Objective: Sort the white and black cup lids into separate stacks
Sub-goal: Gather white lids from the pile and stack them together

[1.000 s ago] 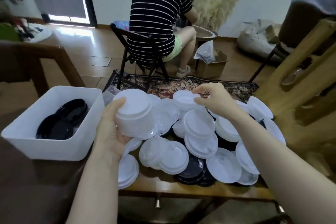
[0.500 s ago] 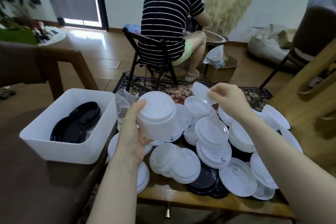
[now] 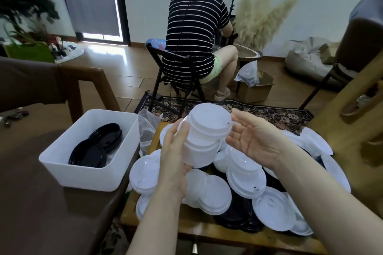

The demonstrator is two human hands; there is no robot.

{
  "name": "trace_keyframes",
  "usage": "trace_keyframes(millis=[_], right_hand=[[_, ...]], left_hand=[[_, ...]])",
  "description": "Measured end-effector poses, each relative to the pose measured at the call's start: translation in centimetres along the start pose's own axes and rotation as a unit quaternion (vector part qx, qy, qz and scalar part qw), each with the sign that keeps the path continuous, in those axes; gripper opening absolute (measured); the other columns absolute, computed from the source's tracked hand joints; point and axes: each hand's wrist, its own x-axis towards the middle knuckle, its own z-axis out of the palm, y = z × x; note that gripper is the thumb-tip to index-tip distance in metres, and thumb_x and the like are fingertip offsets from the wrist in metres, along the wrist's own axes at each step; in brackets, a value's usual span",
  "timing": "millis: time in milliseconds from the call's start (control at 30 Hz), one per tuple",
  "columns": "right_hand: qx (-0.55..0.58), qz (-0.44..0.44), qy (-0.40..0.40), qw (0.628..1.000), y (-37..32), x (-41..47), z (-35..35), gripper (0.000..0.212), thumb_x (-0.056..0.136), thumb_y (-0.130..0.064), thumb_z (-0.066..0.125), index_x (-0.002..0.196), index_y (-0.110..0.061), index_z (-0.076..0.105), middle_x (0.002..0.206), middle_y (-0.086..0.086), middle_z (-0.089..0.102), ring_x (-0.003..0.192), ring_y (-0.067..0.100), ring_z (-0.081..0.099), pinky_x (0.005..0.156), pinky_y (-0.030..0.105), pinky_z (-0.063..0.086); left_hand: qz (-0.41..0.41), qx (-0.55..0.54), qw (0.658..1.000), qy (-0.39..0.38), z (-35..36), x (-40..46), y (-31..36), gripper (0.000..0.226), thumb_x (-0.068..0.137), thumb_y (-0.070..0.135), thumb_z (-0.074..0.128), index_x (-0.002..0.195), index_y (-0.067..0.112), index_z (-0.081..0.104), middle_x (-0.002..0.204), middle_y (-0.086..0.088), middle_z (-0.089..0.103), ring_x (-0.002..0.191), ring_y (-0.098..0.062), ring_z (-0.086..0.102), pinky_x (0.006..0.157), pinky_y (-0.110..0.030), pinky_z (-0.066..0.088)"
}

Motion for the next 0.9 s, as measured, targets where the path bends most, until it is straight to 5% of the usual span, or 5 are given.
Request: trace_keyframes(millis=[167, 533, 700, 900], right_hand=[[-0.068, -0.067, 0.013, 0.995, -0.34, 0.02, -0.21, 0.028, 0.087, -0.005, 0.065, 0.115, -0.001, 0.063, 0.088, 0.01, 0.071, 0.068, 0.018, 0.063, 0.057, 0.024, 0.056], [-0.192, -0.134, 0.052, 0.971, 0.14, 0.35, 0.26, 0.016, 0.091, -0.001, 0.059, 0.102, -0.005, 0.07, 0.079, 0.007, 0.067, 0.059, 0.014, 0.052, 0.048, 0.023, 0.045], [-0.128, -0.105, 0.027, 0.986, -0.21, 0.49, 0.23, 0.017, 0.09, 0.002, 0.057, 0.1, -0.002, 0.071, 0.075, 0.007, 0.067, 0.059, 0.015, 0.054, 0.047, 0.022, 0.047], [-0.263, -0.137, 0.075, 0.952, 0.22, 0.63, 0.2, 0.014, 0.09, -0.009, 0.063, 0.096, -0.014, 0.074, 0.079, 0.0, 0.068, 0.067, 0.014, 0.053, 0.053, 0.022, 0.041]], left_hand=[[0.008, -0.003, 1.0, -0.014, 0.16, -0.24, 0.23, 0.057, 0.07, 0.059, 0.065, 0.122, 0.037, 0.064, 0.127, 0.007, 0.067, 0.118, -0.02, 0.063, 0.089, -0.049, 0.058], [0.012, 0.023, 0.999, -0.044, -0.01, -0.42, 0.35, 0.058, 0.078, 0.057, 0.059, 0.128, 0.029, 0.062, 0.126, 0.004, 0.069, 0.118, -0.022, 0.064, 0.095, -0.055, 0.055], [0.005, 0.026, 0.999, -0.043, -0.23, -0.2, 0.29, 0.069, 0.072, 0.059, 0.062, 0.131, 0.025, 0.06, 0.122, 0.004, 0.07, 0.116, -0.021, 0.065, 0.095, -0.057, 0.054], [0.017, 0.053, 0.997, -0.059, 0.09, -0.5, 0.46, 0.06, 0.079, 0.057, 0.057, 0.129, 0.024, 0.061, 0.117, 0.007, 0.072, 0.115, -0.019, 0.066, 0.095, -0.055, 0.054]])
